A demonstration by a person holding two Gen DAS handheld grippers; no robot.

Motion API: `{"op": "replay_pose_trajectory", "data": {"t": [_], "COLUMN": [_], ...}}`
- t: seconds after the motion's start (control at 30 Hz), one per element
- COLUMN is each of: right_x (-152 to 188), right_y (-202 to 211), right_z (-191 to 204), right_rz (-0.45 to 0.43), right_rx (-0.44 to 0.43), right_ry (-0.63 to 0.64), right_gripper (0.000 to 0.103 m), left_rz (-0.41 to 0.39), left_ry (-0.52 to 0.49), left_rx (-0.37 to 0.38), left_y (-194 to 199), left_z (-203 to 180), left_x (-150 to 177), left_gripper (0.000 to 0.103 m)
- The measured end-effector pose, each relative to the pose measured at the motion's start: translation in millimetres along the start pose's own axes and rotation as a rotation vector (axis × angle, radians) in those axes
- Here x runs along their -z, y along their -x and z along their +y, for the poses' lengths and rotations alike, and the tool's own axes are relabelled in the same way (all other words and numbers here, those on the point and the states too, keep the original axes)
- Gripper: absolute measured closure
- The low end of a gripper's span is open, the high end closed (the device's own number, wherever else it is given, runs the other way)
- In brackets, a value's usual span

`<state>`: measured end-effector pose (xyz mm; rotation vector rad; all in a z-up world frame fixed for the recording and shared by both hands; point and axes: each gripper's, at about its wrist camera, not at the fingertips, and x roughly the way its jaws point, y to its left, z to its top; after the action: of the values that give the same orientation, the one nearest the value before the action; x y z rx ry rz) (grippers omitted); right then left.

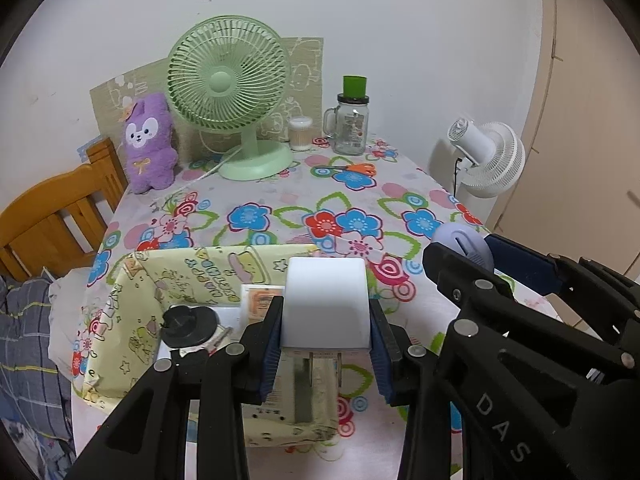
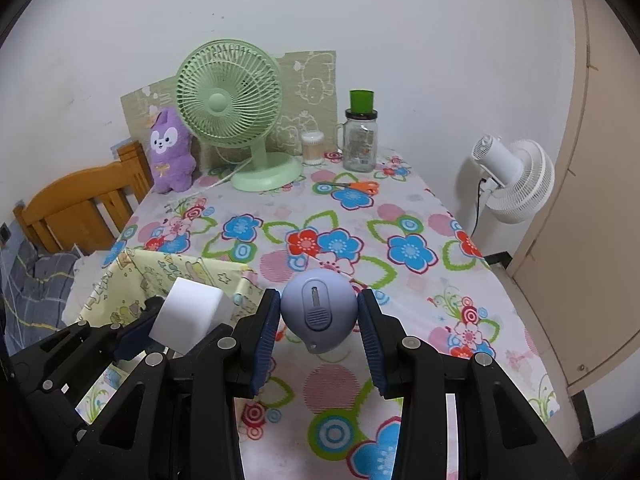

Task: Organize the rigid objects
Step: 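Carry the grey mouse with the right tool while the left tool carries the white plug over the basket, then release the grey mouse into the basket while the left tool releases the white plug inside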

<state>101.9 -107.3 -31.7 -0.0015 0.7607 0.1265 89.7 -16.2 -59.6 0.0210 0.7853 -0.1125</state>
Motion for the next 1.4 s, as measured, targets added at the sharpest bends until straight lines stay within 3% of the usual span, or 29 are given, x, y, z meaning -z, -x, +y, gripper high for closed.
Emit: {"op": "replay_pose_trajectory", "data": {"t": [0.87,1.4], "right_x": [-4.4,5.3], "right_y": [-38.0,-73.1], "right_z": [76.2,116.7], "right_rz": [0.045,0.115], "right_rx": [-0.069,-0.109], "right_ry": [0.091,0.161], "right_gripper": [0.060,0.060], "left_rz": [0.046,0.130], "left_ry": [0.061,0.101], "left_rx": [-0.064,-0.097], "left_y": [-18.5,-47.6], "left_z": [78.4,119.4], "left_x": [11.7,28.3], "left_gripper": [0.063,0.063]}}
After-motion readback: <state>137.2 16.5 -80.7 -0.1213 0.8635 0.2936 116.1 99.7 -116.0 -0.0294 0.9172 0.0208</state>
